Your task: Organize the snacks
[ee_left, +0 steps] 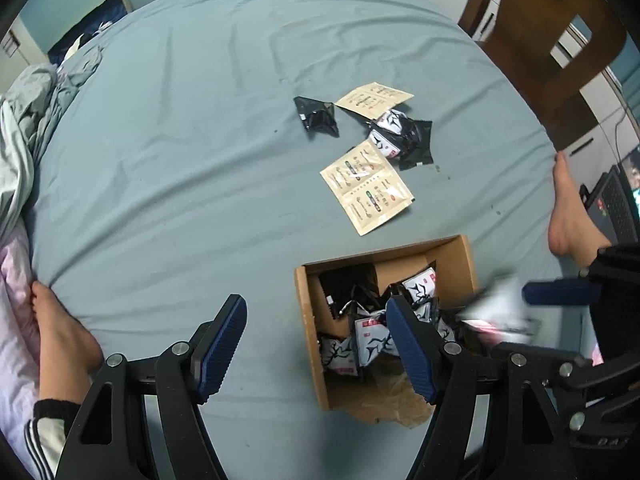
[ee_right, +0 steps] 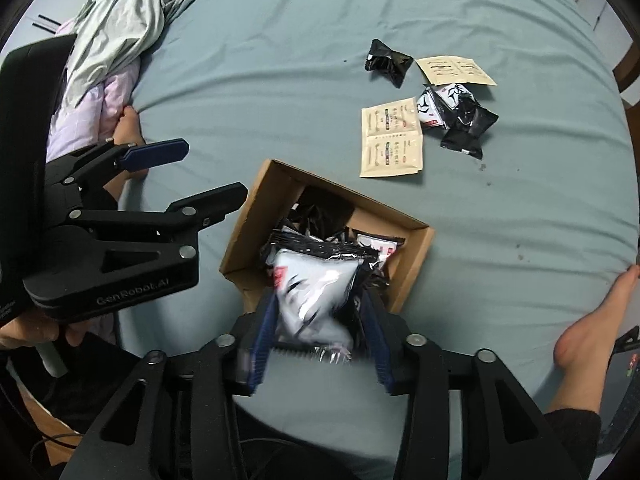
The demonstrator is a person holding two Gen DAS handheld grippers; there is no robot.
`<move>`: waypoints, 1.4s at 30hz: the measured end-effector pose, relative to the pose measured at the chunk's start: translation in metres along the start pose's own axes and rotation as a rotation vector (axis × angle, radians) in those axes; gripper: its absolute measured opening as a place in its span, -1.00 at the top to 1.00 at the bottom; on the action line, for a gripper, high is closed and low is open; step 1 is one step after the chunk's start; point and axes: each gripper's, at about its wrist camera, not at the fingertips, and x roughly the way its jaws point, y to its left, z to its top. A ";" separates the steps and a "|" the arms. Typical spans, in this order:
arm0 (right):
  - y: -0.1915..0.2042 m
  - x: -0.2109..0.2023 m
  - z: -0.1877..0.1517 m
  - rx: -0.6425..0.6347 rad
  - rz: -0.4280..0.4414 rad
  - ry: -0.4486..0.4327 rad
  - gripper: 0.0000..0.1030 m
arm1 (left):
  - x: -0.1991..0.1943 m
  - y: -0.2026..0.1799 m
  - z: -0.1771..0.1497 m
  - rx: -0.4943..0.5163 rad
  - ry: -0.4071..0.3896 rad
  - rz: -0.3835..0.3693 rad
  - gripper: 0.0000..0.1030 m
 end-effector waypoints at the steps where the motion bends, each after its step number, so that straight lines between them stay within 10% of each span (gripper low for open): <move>1: -0.001 0.001 0.000 0.004 -0.011 -0.002 -0.07 | 0.002 -0.003 0.000 0.010 0.004 0.001 -0.41; 29: -0.056 0.017 0.017 0.216 -0.133 0.003 -0.14 | 0.017 -0.017 0.003 0.076 0.046 0.007 -0.46; 42: -0.100 0.019 0.025 0.382 -0.096 -0.143 -0.14 | 0.027 -0.012 0.019 0.103 0.012 0.017 -0.55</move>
